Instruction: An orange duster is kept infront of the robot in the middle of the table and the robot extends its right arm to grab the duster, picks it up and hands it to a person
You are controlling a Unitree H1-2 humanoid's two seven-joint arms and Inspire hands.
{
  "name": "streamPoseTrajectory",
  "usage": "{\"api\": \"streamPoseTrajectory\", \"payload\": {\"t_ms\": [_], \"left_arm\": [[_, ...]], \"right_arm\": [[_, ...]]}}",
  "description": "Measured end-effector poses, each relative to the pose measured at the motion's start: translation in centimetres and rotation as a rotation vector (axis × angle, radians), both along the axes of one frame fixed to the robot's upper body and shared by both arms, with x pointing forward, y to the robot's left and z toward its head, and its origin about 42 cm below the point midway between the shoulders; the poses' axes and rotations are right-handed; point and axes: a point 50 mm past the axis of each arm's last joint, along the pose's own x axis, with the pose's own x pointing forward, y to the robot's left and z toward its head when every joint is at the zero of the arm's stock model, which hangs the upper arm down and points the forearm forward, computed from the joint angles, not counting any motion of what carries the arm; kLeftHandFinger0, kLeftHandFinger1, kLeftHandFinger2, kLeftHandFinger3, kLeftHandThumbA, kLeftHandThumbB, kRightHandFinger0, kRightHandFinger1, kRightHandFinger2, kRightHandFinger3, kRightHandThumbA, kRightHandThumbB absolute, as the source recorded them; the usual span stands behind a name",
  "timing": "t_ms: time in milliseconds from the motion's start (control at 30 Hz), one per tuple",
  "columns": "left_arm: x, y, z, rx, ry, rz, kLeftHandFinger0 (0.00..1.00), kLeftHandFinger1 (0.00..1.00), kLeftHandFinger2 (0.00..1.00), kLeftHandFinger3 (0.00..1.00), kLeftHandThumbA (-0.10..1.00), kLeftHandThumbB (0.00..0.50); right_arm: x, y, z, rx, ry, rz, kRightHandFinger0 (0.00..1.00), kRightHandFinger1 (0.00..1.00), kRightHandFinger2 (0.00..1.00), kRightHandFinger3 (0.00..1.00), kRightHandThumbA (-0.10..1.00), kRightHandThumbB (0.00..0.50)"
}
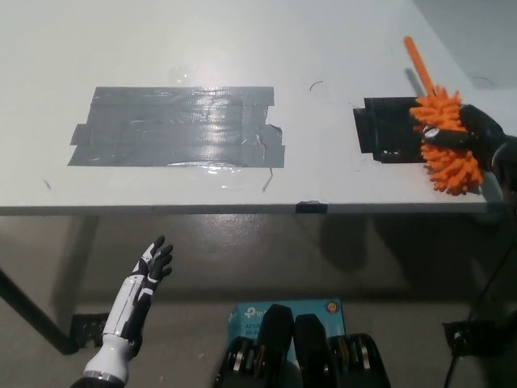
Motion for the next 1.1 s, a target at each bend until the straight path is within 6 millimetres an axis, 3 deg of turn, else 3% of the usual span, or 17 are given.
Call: {"api": "streamPoseTrajectory", "payload": {"t_ms": [100, 167, 333, 600, 633, 667, 800, 900, 1100], "left_arm": [[0.0, 0.0, -0.1, 0.000, 0.003, 0.001, 1.00, 1.00, 1.00, 1.00, 0.93, 0.181], [0.0, 0.0, -0.1, -0.001, 0.007, 0.001, 1.00, 1.00, 1.00, 1.00, 0.93, 0.185], [0.0, 0.0, -0.2, -0.001, 0.012, 0.002, 1.00, 1.00, 1.00, 1.00, 0.93, 0.173], [0.0, 0.0, -0.3, 0.000, 0.015, 0.002, 1.00, 1.00, 1.00, 1.00, 0.93, 0.174], [0.0, 0.0, -0.3, -0.001, 0.016, 0.002, 1.00, 1.00, 1.00, 1.00, 0.93, 0.175], [0.0, 0.0, -0.3, -0.001, 0.016, 0.002, 1.00, 1.00, 1.00, 1.00, 0.93, 0.176], [0.0, 0.0, -0.3, 0.000, 0.017, 0.003, 1.00, 1.00, 1.00, 1.00, 0.93, 0.175], [0.0, 0.0, -0.3, -0.001, 0.017, 0.003, 1.00, 1.00, 1.00, 1.00, 0.93, 0.175], [0.0, 0.0, -0.2, 0.000, 0.016, 0.003, 1.00, 1.00, 1.00, 1.00, 0.93, 0.178]], "right_arm": [[-0.3, 0.1, -0.8, 0.117, 0.007, -0.020, 0.03, 0.52, 0.86, 1.00, -0.10, 0.092], [-0.4, 0.4, -1.0, 0.217, 0.010, -0.027, 0.02, 0.52, 0.86, 1.00, -0.10, 0.107], [-0.6, 1.5, -1.7, 0.365, 0.019, -0.025, 0.00, 0.45, 0.80, 1.00, -0.10, 0.091], [-0.8, 4.6, -2.2, 0.594, 0.027, 0.015, 0.00, 0.38, 0.75, 1.00, -0.10, 0.093], [-0.8, 5.3, -2.1, 0.629, 0.027, 0.028, 0.00, 0.41, 0.78, 1.00, -0.10, 0.098], [-0.8, 5.4, -2.1, 0.633, 0.027, 0.029, 0.00, 0.38, 0.73, 1.00, -0.10, 0.090], [-1.0, 7.8, -2.2, 0.745, 0.038, 0.073, 0.00, 0.34, 0.69, 1.00, -0.10, 0.108], [-1.1, 9.5, -2.4, 0.828, 0.055, 0.105, 0.00, 0.35, 0.70, 1.00, -0.10, 0.117], [-1.3, 10.8, -2.3, 0.945, 0.065, 0.135, 0.00, 0.36, 0.74, 1.00, -0.10, 0.152]]}}
